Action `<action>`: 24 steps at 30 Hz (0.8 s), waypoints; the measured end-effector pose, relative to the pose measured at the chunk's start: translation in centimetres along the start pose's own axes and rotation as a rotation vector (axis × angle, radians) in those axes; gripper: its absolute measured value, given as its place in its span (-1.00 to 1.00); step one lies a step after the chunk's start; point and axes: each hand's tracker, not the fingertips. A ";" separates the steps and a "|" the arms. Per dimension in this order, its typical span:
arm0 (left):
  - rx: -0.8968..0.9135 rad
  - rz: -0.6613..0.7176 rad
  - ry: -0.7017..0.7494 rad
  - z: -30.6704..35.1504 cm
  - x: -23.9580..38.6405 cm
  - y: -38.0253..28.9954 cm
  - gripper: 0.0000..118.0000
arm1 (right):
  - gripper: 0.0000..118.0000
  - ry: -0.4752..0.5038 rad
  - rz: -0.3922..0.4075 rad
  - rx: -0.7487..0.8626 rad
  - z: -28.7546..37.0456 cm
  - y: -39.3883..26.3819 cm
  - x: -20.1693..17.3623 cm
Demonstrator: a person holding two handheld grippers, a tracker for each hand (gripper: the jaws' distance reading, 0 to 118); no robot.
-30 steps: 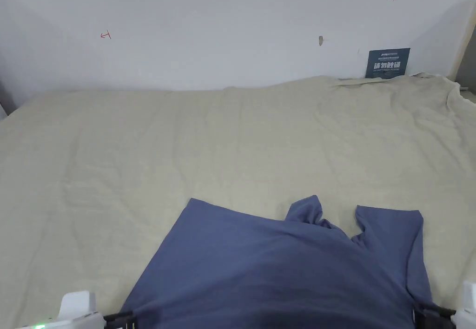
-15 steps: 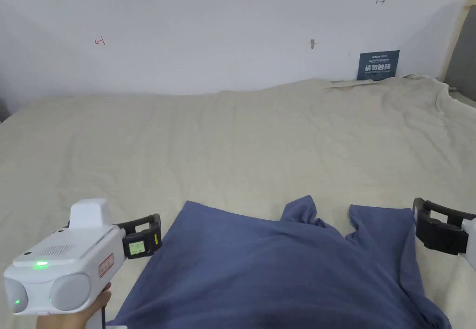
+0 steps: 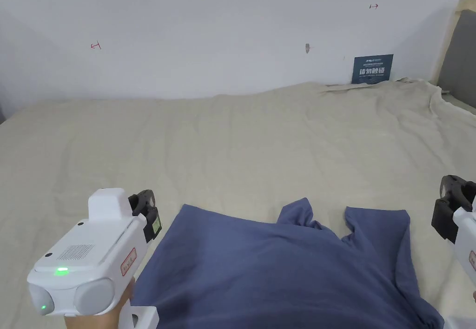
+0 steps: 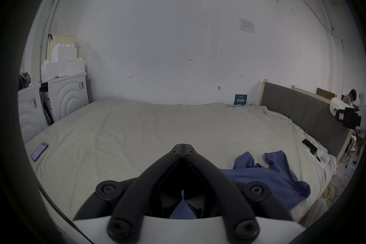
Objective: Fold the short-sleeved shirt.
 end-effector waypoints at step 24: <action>-0.339 -0.020 -0.001 -19.7 -4.7 2.1 -1.00 | -0.99 -0.014 0.005 -0.051 -7.9 0.2 0.0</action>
